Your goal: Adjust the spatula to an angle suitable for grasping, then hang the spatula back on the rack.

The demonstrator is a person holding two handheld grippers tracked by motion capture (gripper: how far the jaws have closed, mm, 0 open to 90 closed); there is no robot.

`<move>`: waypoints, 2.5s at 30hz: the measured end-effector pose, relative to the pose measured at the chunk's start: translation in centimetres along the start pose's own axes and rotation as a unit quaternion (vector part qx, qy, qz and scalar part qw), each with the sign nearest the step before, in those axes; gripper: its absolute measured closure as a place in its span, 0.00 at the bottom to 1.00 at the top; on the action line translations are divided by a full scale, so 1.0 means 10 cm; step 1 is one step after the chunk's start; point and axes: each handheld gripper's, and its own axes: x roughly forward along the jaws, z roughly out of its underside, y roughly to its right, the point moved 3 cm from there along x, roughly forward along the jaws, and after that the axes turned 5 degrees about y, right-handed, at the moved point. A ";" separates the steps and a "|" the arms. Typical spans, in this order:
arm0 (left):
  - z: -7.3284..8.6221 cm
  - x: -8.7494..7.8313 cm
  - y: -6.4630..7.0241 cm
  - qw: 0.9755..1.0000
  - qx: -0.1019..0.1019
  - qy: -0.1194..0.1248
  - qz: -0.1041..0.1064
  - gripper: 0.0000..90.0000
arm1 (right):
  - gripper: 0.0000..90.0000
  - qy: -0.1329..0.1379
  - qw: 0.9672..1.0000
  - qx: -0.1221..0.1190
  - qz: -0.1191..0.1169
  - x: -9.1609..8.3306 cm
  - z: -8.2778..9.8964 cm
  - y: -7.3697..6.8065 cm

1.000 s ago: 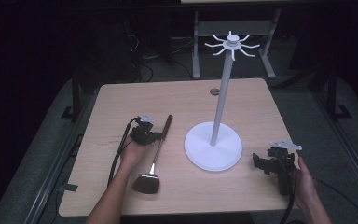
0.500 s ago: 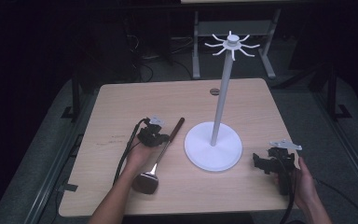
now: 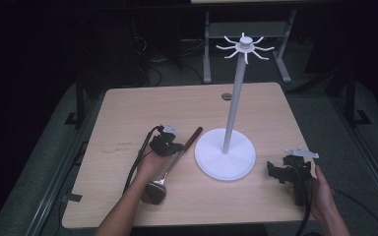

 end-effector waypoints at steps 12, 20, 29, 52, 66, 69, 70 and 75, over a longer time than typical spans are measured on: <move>-0.27 -0.11 -0.02 0.997 -0.031 -0.070 -0.002 0.72 | 0.15 0.001 1.000 0.003 0.005 0.00 0.00 0.02; -0.46 0.04 0.01 0.987 -0.035 -0.156 0.008 0.64 | 0.15 0.001 1.000 0.001 0.004 0.00 0.00 0.01; -0.58 0.26 0.09 0.976 -0.021 -0.219 -0.007 0.64 | 0.15 0.001 1.000 0.002 0.003 -0.01 0.00 0.01; -0.53 0.39 0.12 0.966 -0.022 -0.256 -0.021 0.77 | 0.15 0.002 1.000 0.002 0.005 -0.01 -0.01 0.02; -0.50 0.36 0.05 0.968 -0.039 -0.246 -0.033 0.82 | 0.15 0.002 1.000 0.004 0.004 -0.01 -0.01 0.01; -0.50 0.35 0.04 0.968 -0.039 -0.244 -0.030 0.82 | 0.15 0.001 1.000 0.004 0.004 -0.01 -0.01 0.01; -0.50 0.34 0.04 0.969 -0.039 -0.242 -0.031 0.82 | 0.15 0.001 1.000 0.004 0.005 -0.01 -0.01 0.01; -0.54 0.25 0.03 0.974 -0.036 -0.222 -0.023 0.82 | 0.15 0.002 1.000 0.003 0.004 -0.01 -0.01 0.01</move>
